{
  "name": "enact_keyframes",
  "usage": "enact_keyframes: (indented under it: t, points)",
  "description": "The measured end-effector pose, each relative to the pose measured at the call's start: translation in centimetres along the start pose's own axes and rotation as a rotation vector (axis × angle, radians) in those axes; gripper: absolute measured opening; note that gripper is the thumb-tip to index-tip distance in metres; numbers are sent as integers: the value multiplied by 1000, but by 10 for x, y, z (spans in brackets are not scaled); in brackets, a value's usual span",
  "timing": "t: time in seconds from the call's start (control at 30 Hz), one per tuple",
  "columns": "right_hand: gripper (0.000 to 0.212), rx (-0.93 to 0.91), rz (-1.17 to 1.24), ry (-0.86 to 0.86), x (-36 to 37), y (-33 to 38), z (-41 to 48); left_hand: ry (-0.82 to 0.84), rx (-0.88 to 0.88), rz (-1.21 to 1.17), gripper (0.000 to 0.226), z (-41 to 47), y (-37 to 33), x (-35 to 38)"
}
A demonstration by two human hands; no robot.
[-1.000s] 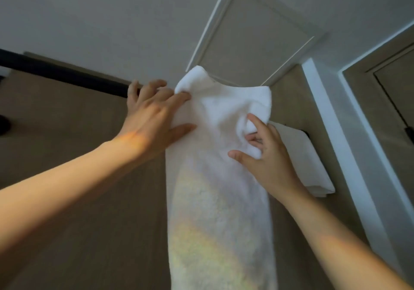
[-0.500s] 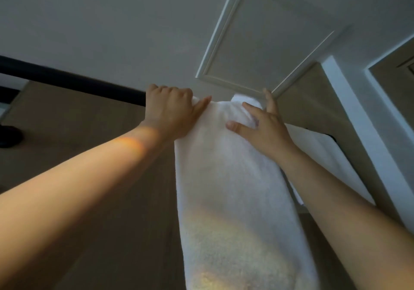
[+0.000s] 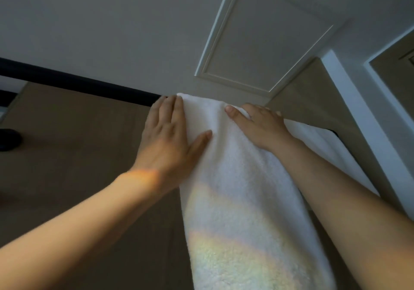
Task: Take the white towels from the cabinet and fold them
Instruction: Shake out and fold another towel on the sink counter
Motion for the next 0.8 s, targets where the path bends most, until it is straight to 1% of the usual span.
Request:
enact_keyframes:
  t: [0.07,0.17,0.2,0.23,0.27,0.37,0.4,0.5,0.53,0.57,0.67,0.73,0.8]
  points:
    - [73,-3,1,4,0,0,0,14,-158,-268,84,-24,13,0]
    - [75,-1,3,13,1,0,-1,74,-491,-622,60,-38,38,15]
    - [75,1,-1,20,1,0,-1,89,-553,-719,53,-39,42,20]
    - [75,2,-5,30,0,0,-2,95,-566,-769,48,-39,41,22]
    - [74,3,-7,44,0,1,-3,83,-532,-767,43,-36,37,22]
    - [64,18,16,54,-6,2,-9,-19,-377,-660,30,-24,25,10]
    - [62,26,49,12,-12,2,-14,-50,-355,-633,27,-22,24,7]
    - [56,70,245,-213,-38,-3,-52,-81,-348,-614,28,-18,27,5]
    - [54,98,318,-246,-40,-7,-69,-87,-346,-612,29,-18,28,5]
    - [53,131,384,-233,-37,-12,-85,-92,-341,-606,29,-18,28,5]
    - [54,220,479,-80,-11,-26,-121,-103,-326,-588,25,-18,28,5]
    - [54,272,517,-40,-3,-36,-127,-111,-320,-589,20,-18,28,5]
    - [58,349,619,24,5,-47,-122,-128,-314,-588,18,-20,28,4]
Point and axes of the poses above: each hand's wrist, its own z-axis towards the middle knuckle, its own x-axis out of the palm, y = z × x, the point moved 9 cm from there along z, towards the middle knuckle, and after that the axes turned 14 degrees about -z, right-handed, at the moved point
